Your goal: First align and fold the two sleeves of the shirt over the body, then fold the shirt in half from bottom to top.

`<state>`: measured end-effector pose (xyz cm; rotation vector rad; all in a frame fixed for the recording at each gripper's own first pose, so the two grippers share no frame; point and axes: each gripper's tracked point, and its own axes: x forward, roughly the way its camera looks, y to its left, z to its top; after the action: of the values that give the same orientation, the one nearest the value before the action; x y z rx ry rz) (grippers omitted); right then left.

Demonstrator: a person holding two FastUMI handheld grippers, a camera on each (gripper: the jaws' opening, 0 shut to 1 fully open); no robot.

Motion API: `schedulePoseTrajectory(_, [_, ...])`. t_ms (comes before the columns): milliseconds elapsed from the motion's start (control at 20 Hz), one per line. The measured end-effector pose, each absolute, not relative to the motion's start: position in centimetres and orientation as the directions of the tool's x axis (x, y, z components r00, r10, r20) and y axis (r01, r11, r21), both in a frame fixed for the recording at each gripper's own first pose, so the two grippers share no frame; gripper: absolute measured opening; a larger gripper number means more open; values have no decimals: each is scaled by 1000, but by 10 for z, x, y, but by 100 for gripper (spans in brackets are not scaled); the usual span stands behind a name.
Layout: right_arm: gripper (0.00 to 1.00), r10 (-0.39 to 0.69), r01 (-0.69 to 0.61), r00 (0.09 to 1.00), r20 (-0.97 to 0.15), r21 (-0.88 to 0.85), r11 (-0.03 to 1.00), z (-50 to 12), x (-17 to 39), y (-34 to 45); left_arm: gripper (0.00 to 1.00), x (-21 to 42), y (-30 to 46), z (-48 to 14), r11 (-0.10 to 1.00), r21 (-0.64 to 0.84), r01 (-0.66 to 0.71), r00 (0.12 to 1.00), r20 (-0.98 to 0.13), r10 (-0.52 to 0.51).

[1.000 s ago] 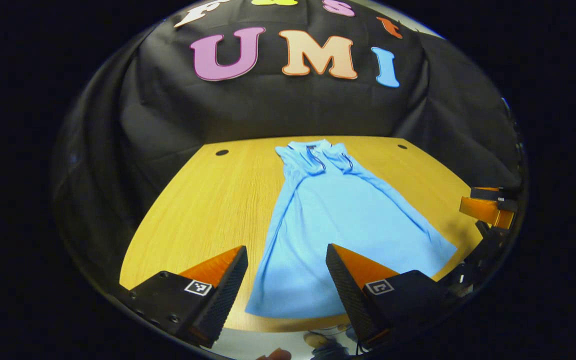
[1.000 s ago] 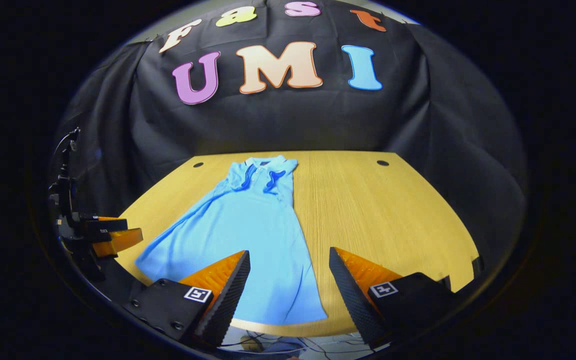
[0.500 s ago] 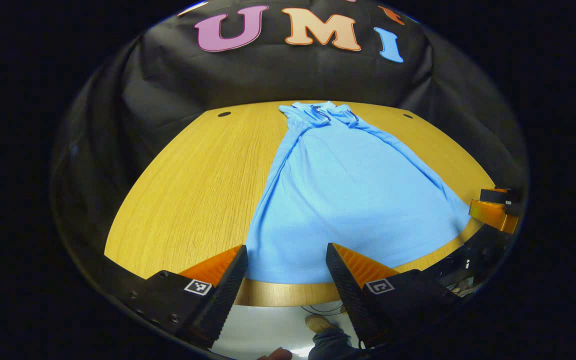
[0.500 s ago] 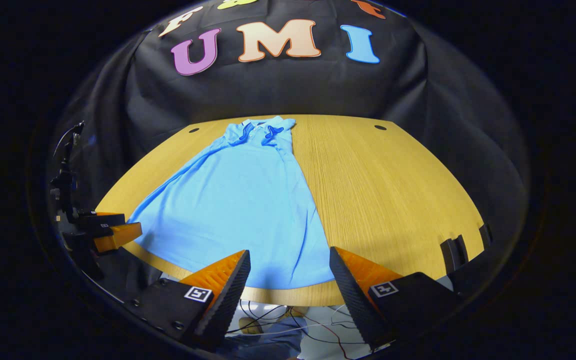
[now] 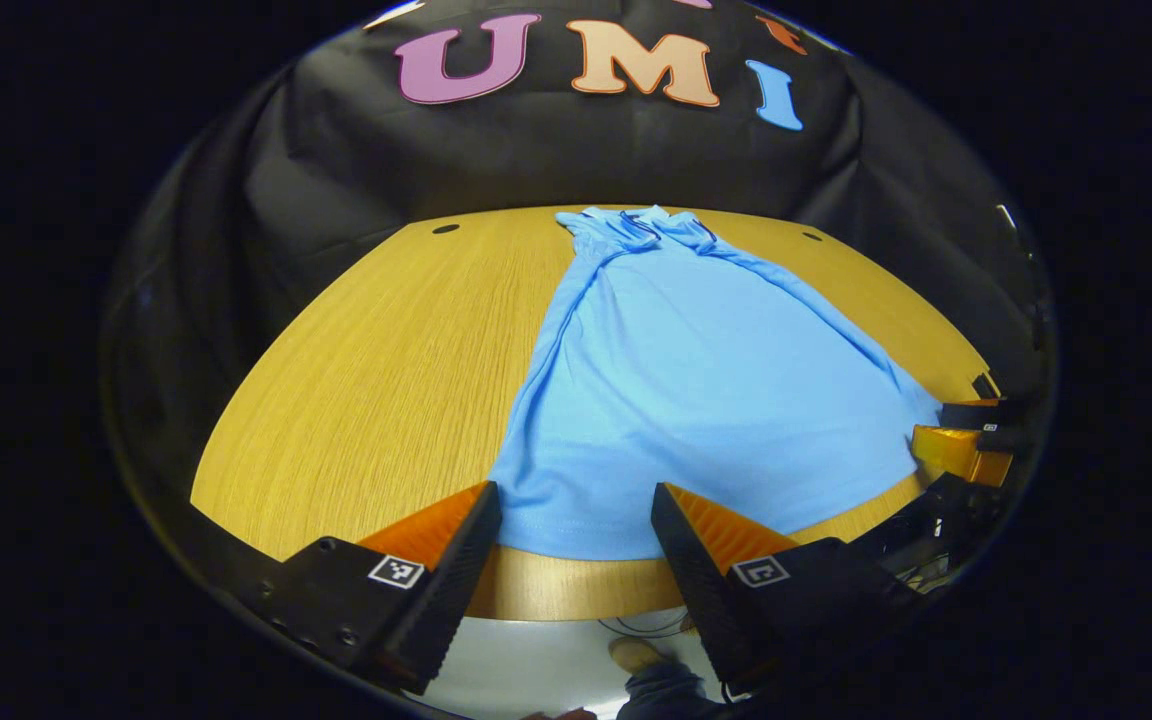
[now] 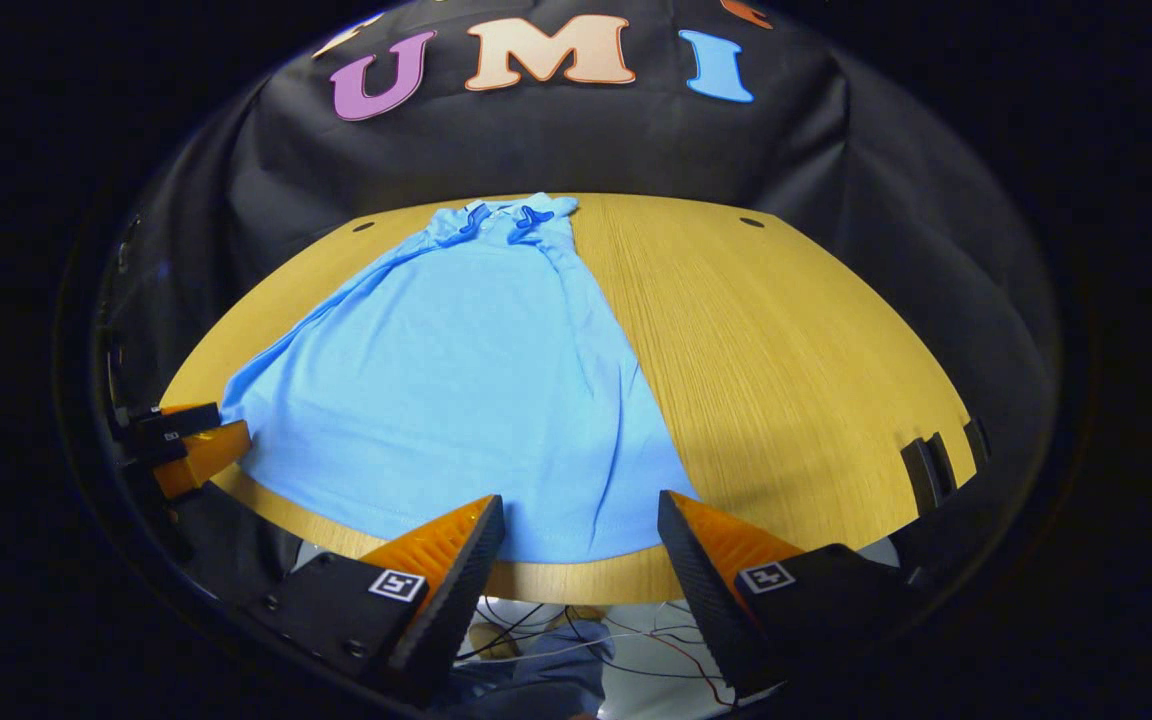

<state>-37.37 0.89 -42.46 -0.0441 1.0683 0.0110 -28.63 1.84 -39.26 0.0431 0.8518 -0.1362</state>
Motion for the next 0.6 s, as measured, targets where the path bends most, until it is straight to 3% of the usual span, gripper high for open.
schedulePoseTrajectory(100, [98, -2, -22, 486, -874, -15, 1000, -425, -374, 10, 93, -287, 10, -394, 984, -19, 175, 660, -740, -131])
schedulePoseTrajectory(150, [97, 10, -35, 491, -871, -8, 999, -426, -374, 13, 82, -288, 3, -394, 980, -19, 199, 662, -735, -149])
schedulePoseTrajectory(200, [80, 24, -46, 492, -871, 2, 999, -426, -375, 18, 72, -289, 0, -395, 977, -12, 212, 665, -731, -153])
schedulePoseTrajectory(250, [65, 39, -55, 489, -871, 14, 998, -426, -375, 22, 54, -288, -3, -395, 977, -6, 215, 666, -730, -151])
schedulePoseTrajectory(300, [50, 50, -55, 484, -873, 27, 998, -427, -375, 27, 47, -289, -8, -395, 976, -13, 219, 665, -730, -159])
schedulePoseTrajectory(350, [38, 56, -43, 482, -874, 40, 998, -428, -375, 31, 33, -291, -15, -394, 973, -33, 228, 662, -728, -180])
schedulePoseTrajectory(400, [14, 45, -25, 483, -874, 37, 999, -428, -376, 30, 24, -291, -17, -394, 972, -49, 228, 660, -727, -192])
schedulePoseTrajectory(450, [9, 43, -20, 484, -874, 37, 999, -428, -375, 31, 5, -290, -17, -395, 974, -54, 220, 662, -725, -189])
schedulePoseTrajectory(600, [0, 60, 5, 471, -880, 71, 997, -427, -377, 33, 0, -290, -17, -395, 976, -62, 209, 643, -743, -185])
